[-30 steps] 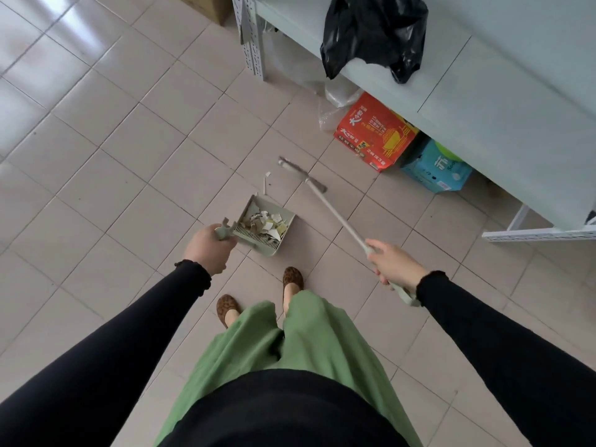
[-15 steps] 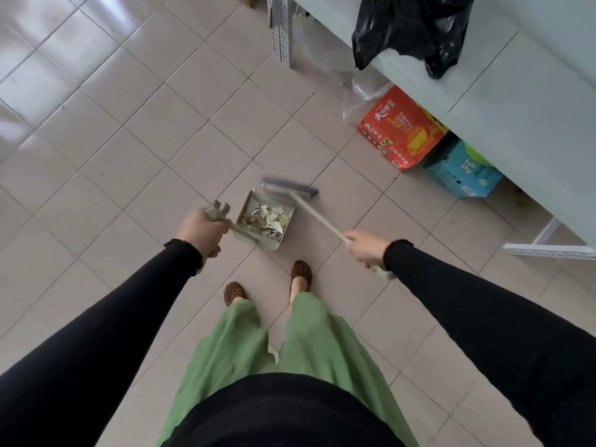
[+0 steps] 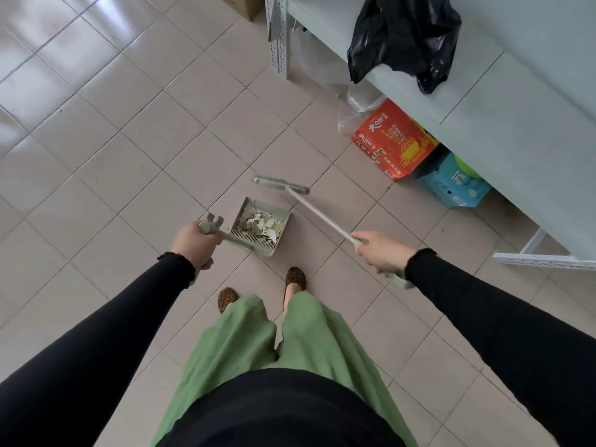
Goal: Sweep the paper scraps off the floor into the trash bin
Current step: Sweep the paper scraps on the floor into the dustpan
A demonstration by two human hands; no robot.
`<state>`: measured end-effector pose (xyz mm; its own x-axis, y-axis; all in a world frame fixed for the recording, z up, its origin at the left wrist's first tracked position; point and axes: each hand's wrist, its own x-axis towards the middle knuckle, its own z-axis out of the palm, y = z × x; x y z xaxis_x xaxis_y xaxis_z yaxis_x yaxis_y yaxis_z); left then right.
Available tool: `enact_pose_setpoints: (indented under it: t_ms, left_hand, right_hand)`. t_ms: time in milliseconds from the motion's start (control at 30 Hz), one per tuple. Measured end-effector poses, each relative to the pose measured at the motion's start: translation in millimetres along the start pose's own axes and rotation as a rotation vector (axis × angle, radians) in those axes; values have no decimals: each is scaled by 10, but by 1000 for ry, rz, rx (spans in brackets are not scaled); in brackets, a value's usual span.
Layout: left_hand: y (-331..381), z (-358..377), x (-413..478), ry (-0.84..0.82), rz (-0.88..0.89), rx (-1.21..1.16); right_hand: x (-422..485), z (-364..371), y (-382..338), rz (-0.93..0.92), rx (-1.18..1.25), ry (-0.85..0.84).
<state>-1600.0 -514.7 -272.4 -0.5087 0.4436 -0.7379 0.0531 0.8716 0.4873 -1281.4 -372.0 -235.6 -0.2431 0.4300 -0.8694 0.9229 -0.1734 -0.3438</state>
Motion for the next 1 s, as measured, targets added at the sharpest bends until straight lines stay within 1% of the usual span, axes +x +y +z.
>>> enact_pose_setpoints:
  t_ms: [100,200,267,467,633,700,800,867,1000]
  left_hand:
    - [-39,20,-9,1,3,15]
    - [-70,34,-21,9,3,5]
    - [-93,27,-22,18,3,5]
    - [-161,29,-32,9,15,8]
    - [-169,81,-66,13,9,-1]
    - [-165,107,-80,8,7,5]
    - [-173,131,-97,8,7,15]
    - [-195,140,-96,11,5,9]
    - [-256,162,-138,-2,11,-35]
  right_hand:
    - [258,230,-161,14,-57,0]
    - [331,400,-185,37,-91,-92]
    - [216,340,-79,44,-65,-136]
    - [-420,81,476,51,11,-126]
    - [-67,234,277,9,4,-4]
    - [97,338,164,23,6,-27]
    - [113,449,129,35,6,-117]
    - [-51,474,252,47,46,-144]
    - [-503,545,702,78,186,-131]
